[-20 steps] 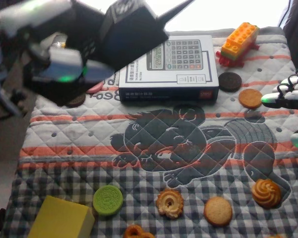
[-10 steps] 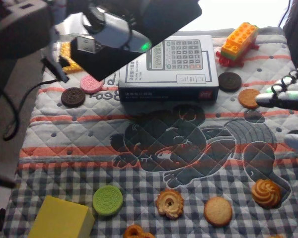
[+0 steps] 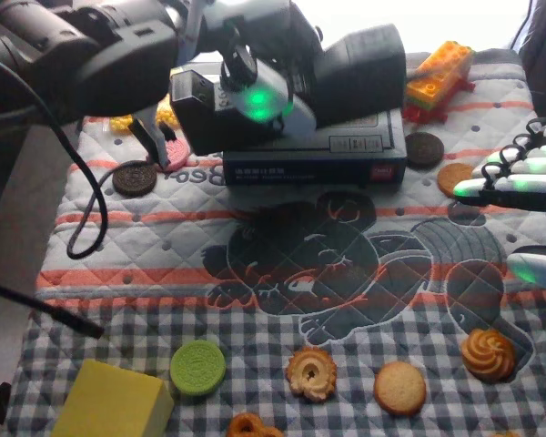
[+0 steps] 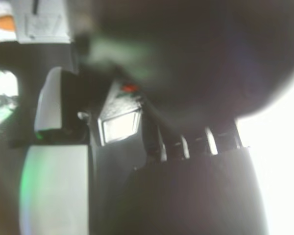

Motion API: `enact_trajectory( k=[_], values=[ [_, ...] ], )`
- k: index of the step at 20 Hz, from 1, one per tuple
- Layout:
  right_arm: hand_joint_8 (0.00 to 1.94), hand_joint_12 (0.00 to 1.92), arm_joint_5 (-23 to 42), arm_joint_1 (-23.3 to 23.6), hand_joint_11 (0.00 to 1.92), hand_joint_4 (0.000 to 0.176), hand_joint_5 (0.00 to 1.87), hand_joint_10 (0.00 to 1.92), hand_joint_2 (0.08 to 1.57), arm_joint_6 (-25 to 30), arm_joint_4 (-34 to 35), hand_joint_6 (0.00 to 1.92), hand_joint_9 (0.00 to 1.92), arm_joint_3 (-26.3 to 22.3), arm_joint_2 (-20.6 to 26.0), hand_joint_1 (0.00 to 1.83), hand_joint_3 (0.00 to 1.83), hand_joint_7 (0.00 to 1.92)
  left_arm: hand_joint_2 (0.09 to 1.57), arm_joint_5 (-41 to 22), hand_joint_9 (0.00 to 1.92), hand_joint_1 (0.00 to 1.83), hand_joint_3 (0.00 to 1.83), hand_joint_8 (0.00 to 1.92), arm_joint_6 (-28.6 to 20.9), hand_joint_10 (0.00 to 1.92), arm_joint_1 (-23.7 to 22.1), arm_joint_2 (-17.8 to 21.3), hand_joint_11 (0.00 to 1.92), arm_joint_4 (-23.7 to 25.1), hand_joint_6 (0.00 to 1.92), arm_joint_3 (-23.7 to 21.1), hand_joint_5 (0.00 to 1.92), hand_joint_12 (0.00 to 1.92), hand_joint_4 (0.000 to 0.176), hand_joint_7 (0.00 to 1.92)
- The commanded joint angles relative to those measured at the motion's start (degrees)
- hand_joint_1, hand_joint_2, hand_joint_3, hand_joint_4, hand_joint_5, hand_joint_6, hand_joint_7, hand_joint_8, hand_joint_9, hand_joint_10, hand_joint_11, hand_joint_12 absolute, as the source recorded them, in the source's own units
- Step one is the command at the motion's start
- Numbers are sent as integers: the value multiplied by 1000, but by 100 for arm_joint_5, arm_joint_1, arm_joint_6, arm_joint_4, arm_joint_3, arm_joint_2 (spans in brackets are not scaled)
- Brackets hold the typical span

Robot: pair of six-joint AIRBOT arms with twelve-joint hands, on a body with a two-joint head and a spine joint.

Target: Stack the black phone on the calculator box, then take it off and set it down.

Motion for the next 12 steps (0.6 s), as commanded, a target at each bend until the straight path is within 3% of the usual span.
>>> enact_trajectory(
  k=[1, 2, 3, 5, 6, 7, 8, 9, 10, 12],
  values=[
    [0, 607, 677, 80, 239, 39, 441, 1, 1359, 40, 126, 2, 447, 31, 25, 267, 1, 484, 915, -613, 495, 923, 0, 456, -30, 973, -30, 12, 175, -13, 33, 12, 674, 1467, 43, 714],
    [1, 595, 677, 80, 241, 42, 437, 0, 1362, 47, 127, 1, 446, 31, 25, 242, 2, 487, 923, -601, 456, 888, 1, 449, -27, 983, -13, -3, 124, -13, 11, 18, 649, 1495, 46, 685],
    [1, 583, 678, 80, 233, 48, 441, 0, 1360, 52, 128, 2, 446, 31, 25, 268, 0, 490, 915, -598, 454, 876, 0, 443, -27, 1008, 2, -14, 134, -12, 3, 24, 635, 1535, 33, 679],
    [2, 576, 678, 80, 237, 52, 442, 1, 1355, 71, 130, 5, 449, 31, 25, 306, 0, 493, 910, -602, 423, 819, 0, 413, -28, 1038, 39, -20, 117, -15, 0, 24, 588, 1579, 52, 646],
    [0, 572, 678, 80, 226, 54, 441, 0, 1357, 80, 131, 4, 435, 31, 25, 313, 0, 490, 917, -615, 376, 769, 0, 309, -30, 914, 54, -18, 68, -25, 0, 17, 507, 1501, 79, 585],
    [1, 569, 678, 80, 222, 55, 444, 0, 1354, 89, 131, 3, 433, 31, 25, 303, 0, 490, 910, -642, 399, 768, 0, 157, -30, 627, 75, -5, 61, -46, 0, 0, 453, 1369, 82, 550],
    [1, 561, 678, 80, 207, 51, 448, 0, 1353, 98, 132, 3, 425, 31, 25, 275, 0, 491, 901, -731, 346, 714, 0, 36, -31, 262, 111, 39, 11, -115, 0, -54, 286, 1140, 143, 385],
    [0, 557, 678, 80, 202, 47, 445, 0, 1366, 100, 132, 1, 424, 31, 26, 274, 5, 490, 885, -812, 269, 723, 0, 14, -31, 118, 138, 85, 1, -192, 6, -101, 171, 925, 148, 258],
    [5, 554, 679, 80, 201, 51, 450, 4, 1370, 103, 132, 3, 433, 31, 26, 271, 6, 502, 877, -909, 208, 701, 0, 6, -31, 48, 158, 135, 0, -267, 4, -154, 117, 789, 164, 184],
    [2, 528, 679, 80, 183, 64, 451, 1, 1371, 118, 132, 2, 426, 30, 25, 248, 4, 500, 884, -1149, 101, 707, 0, 1, -31, 3, 167, 267, 0, -382, 2, -293, 66, 492, 175, 56]
  ],
)
